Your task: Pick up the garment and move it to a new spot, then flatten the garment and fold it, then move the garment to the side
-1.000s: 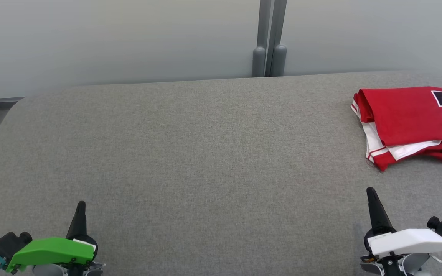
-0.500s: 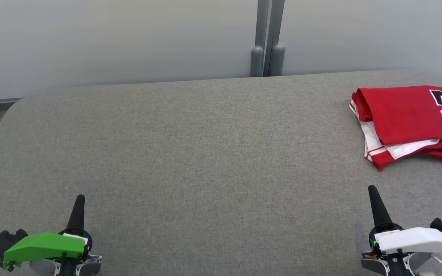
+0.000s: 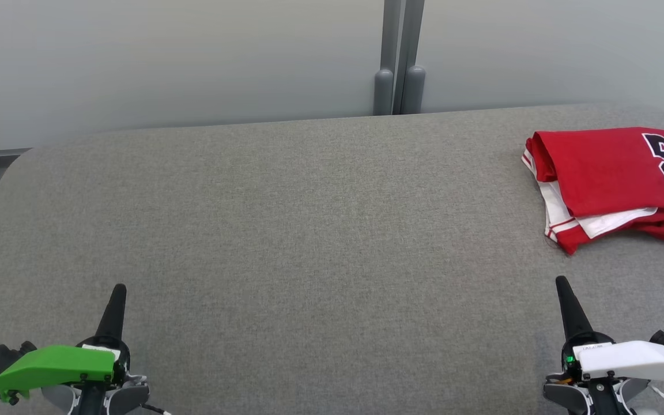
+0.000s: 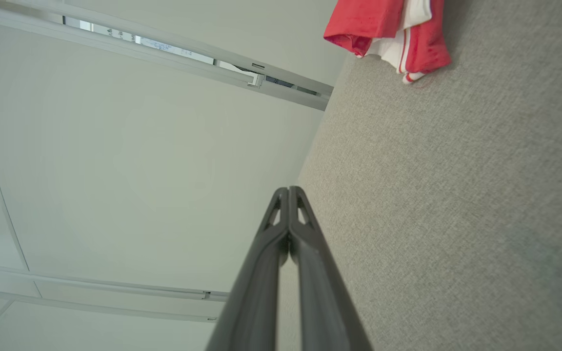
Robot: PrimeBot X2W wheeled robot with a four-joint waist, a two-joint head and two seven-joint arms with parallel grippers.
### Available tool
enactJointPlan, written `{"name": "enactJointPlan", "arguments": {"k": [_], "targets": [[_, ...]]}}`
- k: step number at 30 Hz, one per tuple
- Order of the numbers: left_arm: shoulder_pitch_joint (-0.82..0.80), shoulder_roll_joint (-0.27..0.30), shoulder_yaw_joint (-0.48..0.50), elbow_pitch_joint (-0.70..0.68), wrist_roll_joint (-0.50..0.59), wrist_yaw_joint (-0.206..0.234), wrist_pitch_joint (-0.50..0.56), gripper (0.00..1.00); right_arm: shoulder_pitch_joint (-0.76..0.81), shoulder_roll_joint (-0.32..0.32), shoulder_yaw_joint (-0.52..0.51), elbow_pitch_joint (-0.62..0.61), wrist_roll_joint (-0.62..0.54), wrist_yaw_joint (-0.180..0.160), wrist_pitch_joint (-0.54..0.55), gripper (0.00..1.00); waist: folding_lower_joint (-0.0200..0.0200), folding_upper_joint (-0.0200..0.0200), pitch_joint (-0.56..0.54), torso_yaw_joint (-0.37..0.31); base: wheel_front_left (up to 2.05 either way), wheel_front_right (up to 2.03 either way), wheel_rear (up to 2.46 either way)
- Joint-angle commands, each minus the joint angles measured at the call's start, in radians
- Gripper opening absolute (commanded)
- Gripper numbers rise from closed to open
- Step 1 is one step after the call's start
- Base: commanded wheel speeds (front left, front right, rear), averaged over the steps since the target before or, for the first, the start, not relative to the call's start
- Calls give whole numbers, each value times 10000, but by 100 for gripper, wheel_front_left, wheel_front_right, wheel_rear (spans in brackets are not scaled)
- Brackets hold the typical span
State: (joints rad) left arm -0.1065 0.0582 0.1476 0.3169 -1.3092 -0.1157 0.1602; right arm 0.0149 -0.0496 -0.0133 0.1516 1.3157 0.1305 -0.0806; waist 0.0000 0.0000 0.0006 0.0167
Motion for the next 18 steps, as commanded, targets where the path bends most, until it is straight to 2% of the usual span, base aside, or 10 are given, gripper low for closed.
{"name": "enactJointPlan", "arguments": {"k": [1,18], "targets": [[-235,22,73,-99,-249,-85,90,0,14,-20,-32,-129,280,4,45,0,0,0,1,-7,0,0,0],[-376,-30,298,-181,-1527,-122,592,0,42,-17,-73,-272,1647,4,194,0,0,0,10,-79,0,0,0]]}}
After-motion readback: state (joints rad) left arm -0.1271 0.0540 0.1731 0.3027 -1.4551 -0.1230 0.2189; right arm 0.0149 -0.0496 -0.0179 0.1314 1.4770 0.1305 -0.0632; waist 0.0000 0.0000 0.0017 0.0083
